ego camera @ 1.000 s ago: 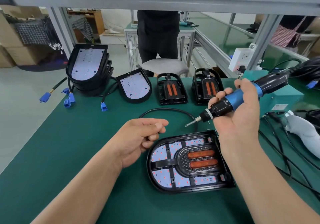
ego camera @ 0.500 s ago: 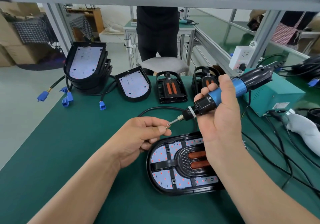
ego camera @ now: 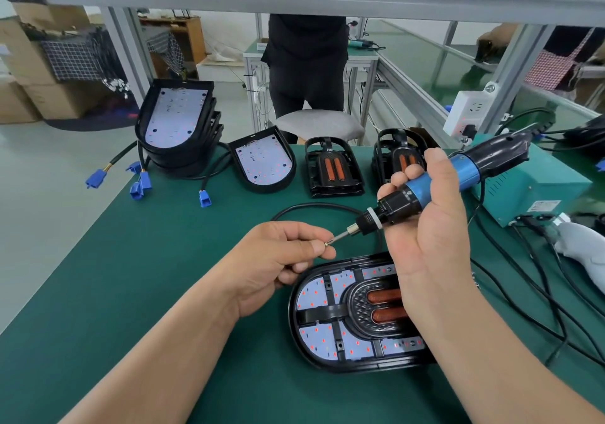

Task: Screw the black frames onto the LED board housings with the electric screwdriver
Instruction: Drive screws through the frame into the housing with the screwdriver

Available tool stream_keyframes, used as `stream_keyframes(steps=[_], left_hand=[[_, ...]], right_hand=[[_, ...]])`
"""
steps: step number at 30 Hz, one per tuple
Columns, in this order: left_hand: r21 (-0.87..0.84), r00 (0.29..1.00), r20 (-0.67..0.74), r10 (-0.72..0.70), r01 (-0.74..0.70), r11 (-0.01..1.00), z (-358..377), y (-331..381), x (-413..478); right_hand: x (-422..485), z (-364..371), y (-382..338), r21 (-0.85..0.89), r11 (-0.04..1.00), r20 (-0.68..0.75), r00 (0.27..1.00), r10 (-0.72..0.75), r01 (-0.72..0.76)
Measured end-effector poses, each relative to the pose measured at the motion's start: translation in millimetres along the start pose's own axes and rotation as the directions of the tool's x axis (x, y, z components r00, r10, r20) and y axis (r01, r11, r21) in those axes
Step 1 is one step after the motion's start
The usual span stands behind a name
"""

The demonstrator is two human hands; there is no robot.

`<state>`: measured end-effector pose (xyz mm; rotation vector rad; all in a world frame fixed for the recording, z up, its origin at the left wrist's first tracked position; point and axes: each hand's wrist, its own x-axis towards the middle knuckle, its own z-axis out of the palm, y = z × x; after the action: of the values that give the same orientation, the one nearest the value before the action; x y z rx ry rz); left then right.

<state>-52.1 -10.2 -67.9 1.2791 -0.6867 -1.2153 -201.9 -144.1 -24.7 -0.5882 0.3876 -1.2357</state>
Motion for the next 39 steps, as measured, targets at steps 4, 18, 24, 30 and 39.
stream_keyframes(steps=[4, 18, 24, 30, 39], left_hand=[[0.015, 1.000, -0.007, -0.001, 0.001, 1.000, 0, 0, 0], [0.257, 0.994, -0.050, 0.098, -0.082, 0.963, 2, 0, -3], [0.296, 0.994, -0.039, 0.100, -0.084, 0.951, 2, 1, -6], [0.226, 0.997, 0.007, 0.079, -0.078, 0.971, 3, 8, -8], [0.387, 1.000, -0.019, 0.011, -0.003, 0.922, -14, 17, -18]], right_hand=[[-2, 1, 0, -0.023, 1.000, 0.012, 1.000, -0.013, 0.013], [-7, 2, 1, -0.097, 0.995, 0.030, 0.999, -0.030, 0.033], [-10, -1, 3, -0.092, 0.995, 0.017, 1.000, -0.025, 0.027], [-7, -5, 1, -0.032, 0.999, -0.042, 0.999, -0.001, 0.000], [-5, -7, -5, -0.016, 1.000, 0.007, 1.000, -0.012, 0.012]])
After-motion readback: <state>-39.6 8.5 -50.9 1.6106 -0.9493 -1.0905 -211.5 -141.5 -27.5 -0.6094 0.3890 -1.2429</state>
